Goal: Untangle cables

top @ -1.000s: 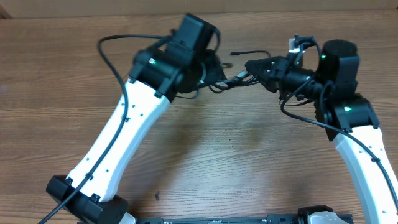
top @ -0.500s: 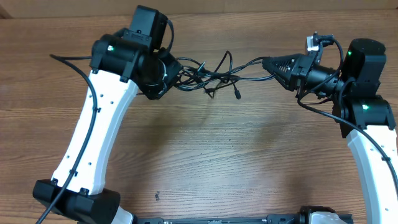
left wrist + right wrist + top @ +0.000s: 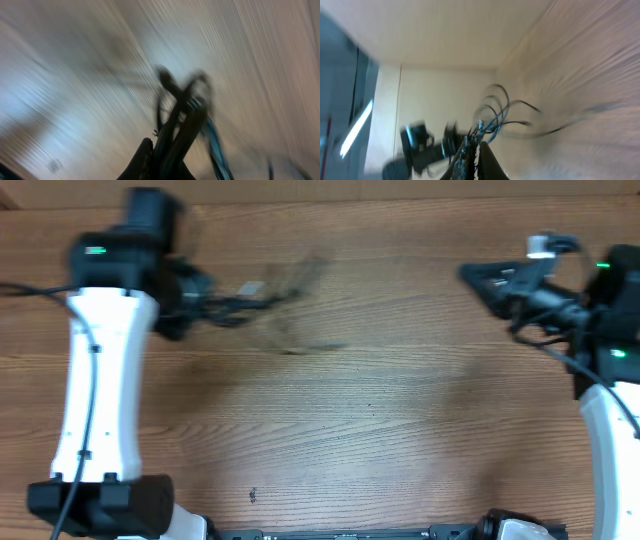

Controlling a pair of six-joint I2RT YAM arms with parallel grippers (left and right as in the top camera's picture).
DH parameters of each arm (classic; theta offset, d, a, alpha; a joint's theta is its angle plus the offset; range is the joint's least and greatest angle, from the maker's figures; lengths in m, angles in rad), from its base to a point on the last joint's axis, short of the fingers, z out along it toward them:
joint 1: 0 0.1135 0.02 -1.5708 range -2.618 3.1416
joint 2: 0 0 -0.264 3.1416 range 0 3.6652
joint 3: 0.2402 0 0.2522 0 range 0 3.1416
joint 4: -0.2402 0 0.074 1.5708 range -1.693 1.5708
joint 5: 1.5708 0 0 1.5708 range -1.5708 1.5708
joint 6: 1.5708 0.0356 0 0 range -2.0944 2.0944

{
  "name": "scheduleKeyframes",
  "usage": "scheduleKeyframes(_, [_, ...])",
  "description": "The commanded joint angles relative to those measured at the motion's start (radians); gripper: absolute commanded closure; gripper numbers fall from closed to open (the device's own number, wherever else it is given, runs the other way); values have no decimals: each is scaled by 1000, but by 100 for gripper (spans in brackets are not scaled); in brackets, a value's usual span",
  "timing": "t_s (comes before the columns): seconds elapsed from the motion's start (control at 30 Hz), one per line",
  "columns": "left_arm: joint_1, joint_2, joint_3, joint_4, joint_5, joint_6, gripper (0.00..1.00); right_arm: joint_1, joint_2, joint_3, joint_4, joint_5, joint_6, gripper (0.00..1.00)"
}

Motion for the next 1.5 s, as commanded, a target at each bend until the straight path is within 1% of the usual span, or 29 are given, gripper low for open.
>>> scheduleKeyframes(0.0, [69,-10,3,-22,-229,13,96,-7,-14,16,3,11,-16,96])
scheduleKeyframes(0.07, [100,-10,3,-33,-174,28,96,-8,-14,16,4,11,-16,96])
scheduleKeyframes(0.1, [106,-10,3,-27,-132,66,96,-8,-14,16,4,11,-16,96])
scheduleKeyframes(0.2, [103,-10,3,-10,-77,129,96,-7,-14,16,3,11,-16,96])
scheduleKeyframes(0.23, [101,-10,3,-10,-52,142,96,-5,-14,16,3,11,-17,92])
scheduleKeyframes(0.27, [98,-10,3,-9,-31,156,96,-1,-14,16,0,9,-18,82])
scheduleKeyframes(0.3, [97,-10,3,-9,-5,163,96,1,-14,16,0,4,-31,68])
scheduleKeyframes(0.33, [96,-10,3,-7,52,182,96,11,-14,16,0,-3,-73,54])
scheduleKeyframes(0.4, [92,-10,3,18,202,240,96,43,-14,16,0,-11,-171,23])
scheduleKeyframes(0.43, [90,-10,3,34,272,262,96,67,-14,16,1,-11,-242,14])
scheduleKeyframes(0.47, [90,-10,3,48,342,276,96,92,-14,16,-1,-12,-329,9])
scheduleKeyframes(0.5, [90,-10,3,61,400,288,96,120,-14,16,-10,-12,-415,8])
scheduleKeyframes(0.53, [90,-10,3,89,503,320,96,148,-14,16,-23,-11,-497,7])
scheduleKeyframes(0.57, [90,-10,3,113,602,359,96,192,-14,16,-48,-11,-623,5])
scheduleKeyframes(0.63, [90,-10,3,126,720,396,96,270,-12,16,-92,16,-771,5])
scheduleKeyframes(0.67, [90,-10,3,125,750,409,95,293,-12,16,-108,45,-795,5])
scheduleKeyframes(0.7, [89,-10,3,125,786,427,96,336,-12,16,-132,114,-807,5])
scheduleKeyframes(0.77, [75,-10,3,126,799,431,96,398,-10,16,-158,200,-807,5])
scheduleKeyframes(0.87, [40,-10,3,130,799,419,96,476,1,15,-165,229,-806,5])
scheduleKeyframes(0.97, [0,-10,3,153,799,399,96,556,22,15,-173,242,-802,9])
scheduleKeyframes(1.07, [-43,-10,3,173,798,389,96,620,53,15,-188,288,-803,10])
scheduleKeyframes(1.1, [-56,-10,3,178,790,390,96,638,60,15,-188,308,-805,10])
scheduleKeyframes(1.17, [-84,-10,3,179,737,390,96,663,68,15,-187,315,-856,10])
scheduleKeyframes(1.27, [-122,-10,3,184,670,448,96,687,69,15,-185,315,-921,10])
scheduleKeyframes(1.3, [-141,-10,3,198,652,510,96,690,69,16,-184,312,-931,10])
scheduleKeyframes(1.37, [-182,-10,3,219,554,637,96,692,68,16,-172,299,-931,10])
scheduleKeyframes(1.4, [-207,-10,3,220,448,724,96,692,68,16,-167,300,-931,10])
scheduleKeyframes(1.43, [-220,-10,3,221,381,767,96,692,68,16,-164,300,-931,10])
scheduleKeyframes(1.47, [-241,-10,3,221,282,819,96,692,68,16,-159,301,-939,10])
